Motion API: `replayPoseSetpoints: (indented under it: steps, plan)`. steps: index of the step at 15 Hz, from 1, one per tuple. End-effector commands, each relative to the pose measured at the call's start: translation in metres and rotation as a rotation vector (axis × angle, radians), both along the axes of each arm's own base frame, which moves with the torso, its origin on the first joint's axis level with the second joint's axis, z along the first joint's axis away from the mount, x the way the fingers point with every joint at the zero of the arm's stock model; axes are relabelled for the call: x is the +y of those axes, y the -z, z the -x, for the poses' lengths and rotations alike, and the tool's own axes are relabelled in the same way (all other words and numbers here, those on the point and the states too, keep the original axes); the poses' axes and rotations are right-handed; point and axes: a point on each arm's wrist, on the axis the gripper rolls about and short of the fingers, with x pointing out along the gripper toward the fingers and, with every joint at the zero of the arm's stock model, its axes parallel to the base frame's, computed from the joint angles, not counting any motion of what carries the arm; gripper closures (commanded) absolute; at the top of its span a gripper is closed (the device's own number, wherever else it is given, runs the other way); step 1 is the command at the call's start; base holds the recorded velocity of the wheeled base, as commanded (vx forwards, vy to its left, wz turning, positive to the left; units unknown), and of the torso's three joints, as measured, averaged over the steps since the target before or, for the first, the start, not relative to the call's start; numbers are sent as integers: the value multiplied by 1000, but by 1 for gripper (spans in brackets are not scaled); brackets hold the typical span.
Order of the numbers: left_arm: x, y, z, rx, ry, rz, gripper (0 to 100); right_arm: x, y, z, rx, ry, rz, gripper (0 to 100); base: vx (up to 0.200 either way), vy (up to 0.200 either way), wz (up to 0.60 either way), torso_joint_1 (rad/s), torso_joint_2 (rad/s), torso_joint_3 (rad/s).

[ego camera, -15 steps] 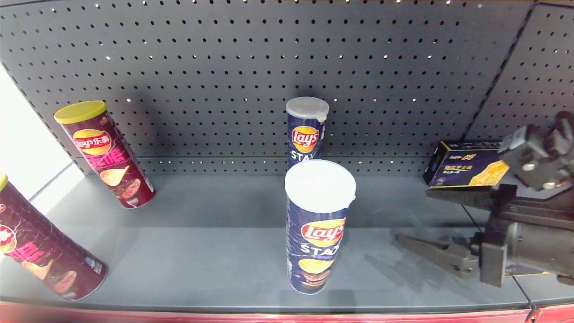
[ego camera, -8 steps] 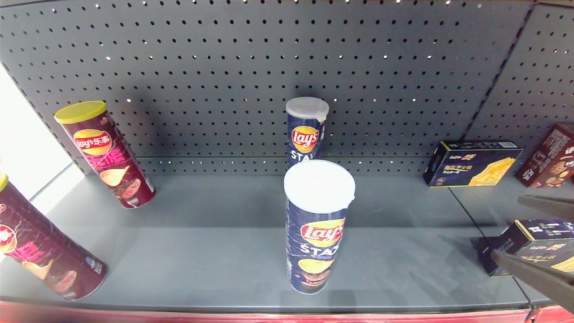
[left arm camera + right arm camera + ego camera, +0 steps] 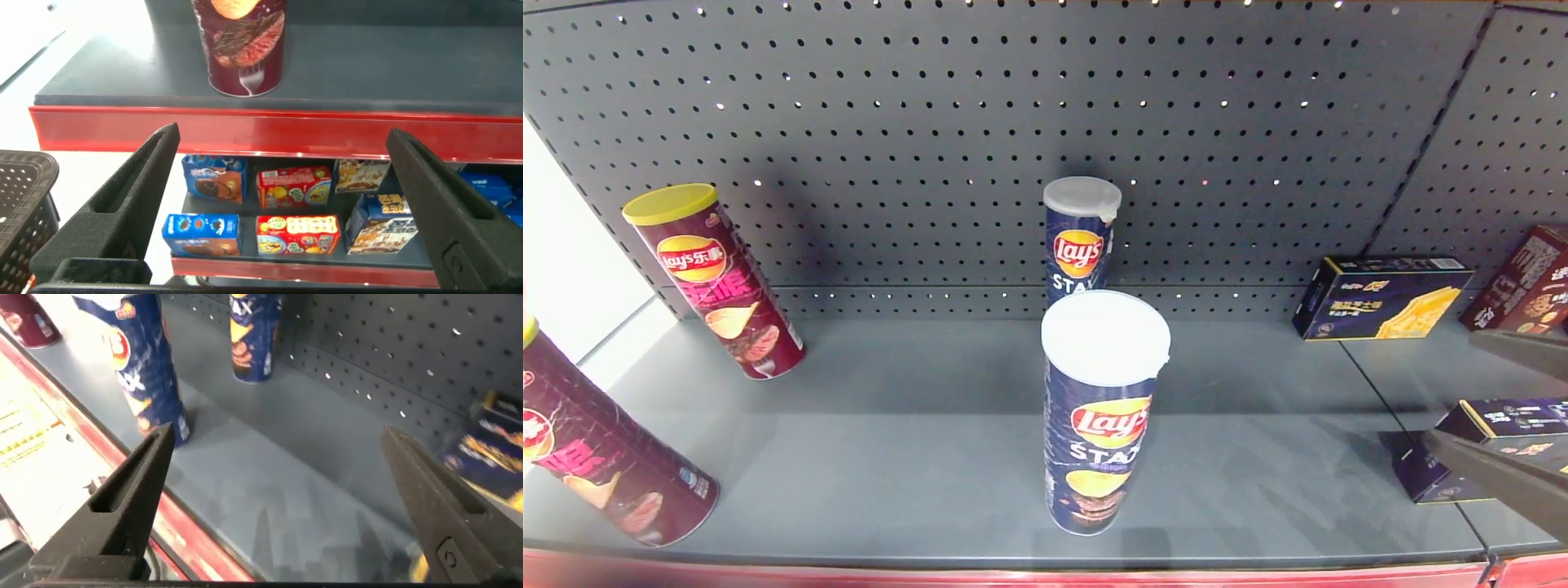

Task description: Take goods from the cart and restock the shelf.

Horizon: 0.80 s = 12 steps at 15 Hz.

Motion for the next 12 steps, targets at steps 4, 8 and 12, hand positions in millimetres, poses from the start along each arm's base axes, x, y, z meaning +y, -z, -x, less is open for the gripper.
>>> replayPoseSetpoints:
  steps: [4, 8, 12]
  plan:
    - [0, 0, 0, 2, 0, 0, 0, 50, -10, -49, 79, -73, 64, 0, 0, 0, 0, 0, 0, 0]
    - [0, 0, 0, 2, 0, 0, 0, 65, -10, -66, 77, -75, 65, 0, 0, 0, 0, 0, 0, 0]
    - [0, 0, 0, 3, 1, 0, 0, 51, -4, -49, 74, -74, 62, 0, 0, 0, 0, 0, 0, 0]
